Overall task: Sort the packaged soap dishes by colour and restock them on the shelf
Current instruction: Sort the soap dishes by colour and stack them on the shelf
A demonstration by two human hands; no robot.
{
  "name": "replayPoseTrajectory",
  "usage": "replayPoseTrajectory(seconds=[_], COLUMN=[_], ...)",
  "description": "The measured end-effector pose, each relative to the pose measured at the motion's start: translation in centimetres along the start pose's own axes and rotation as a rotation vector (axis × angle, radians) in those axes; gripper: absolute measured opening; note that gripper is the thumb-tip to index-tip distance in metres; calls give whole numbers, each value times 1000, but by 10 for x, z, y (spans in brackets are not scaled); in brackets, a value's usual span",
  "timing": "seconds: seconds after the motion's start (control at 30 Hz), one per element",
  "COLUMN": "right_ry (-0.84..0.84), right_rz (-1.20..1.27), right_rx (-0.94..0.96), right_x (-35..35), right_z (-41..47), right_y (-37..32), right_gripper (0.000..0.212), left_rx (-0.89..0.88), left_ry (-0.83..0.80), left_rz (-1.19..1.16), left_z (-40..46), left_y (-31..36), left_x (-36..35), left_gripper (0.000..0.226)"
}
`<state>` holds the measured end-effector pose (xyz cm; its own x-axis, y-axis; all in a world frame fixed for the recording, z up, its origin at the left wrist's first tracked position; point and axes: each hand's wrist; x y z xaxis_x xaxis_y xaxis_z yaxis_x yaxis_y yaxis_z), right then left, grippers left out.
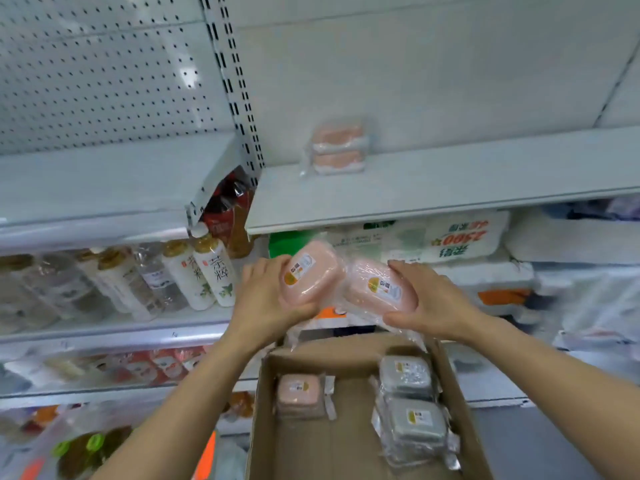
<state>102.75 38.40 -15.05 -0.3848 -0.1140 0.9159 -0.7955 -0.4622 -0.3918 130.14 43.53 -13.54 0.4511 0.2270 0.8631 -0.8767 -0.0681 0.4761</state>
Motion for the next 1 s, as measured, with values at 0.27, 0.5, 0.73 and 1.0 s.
replayPoseTrajectory(seconds=[0.27,0.5,0.73,1.0], right_ry=[255,356,311,368], right_rz=[122,173,339,608], right_rx=[-54,-176,-129,-63], right_x=[94,133,144,143], right_z=[35,78,116,149], right_y=[26,67,98,83], right_gripper=[83,61,84,70], left_rx=[-102,-90,-59,-70], left_ry=[67,-45,-197,68], left_rz=[-13,199,193,-512], left_z=[75,179,249,217], left_y=[66,96,106,128], left_x=[54,38,-5,-7], left_gripper=[92,98,78,40])
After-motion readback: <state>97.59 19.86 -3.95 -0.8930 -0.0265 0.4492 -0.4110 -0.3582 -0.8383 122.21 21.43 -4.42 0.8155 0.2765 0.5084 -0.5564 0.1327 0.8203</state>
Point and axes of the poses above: each hand's wrist, its own z-axis towards the middle knuckle, its own x-axis out of the back of the hand, y = z × x, and after that the axes turned 4 degrees about x, right-handed
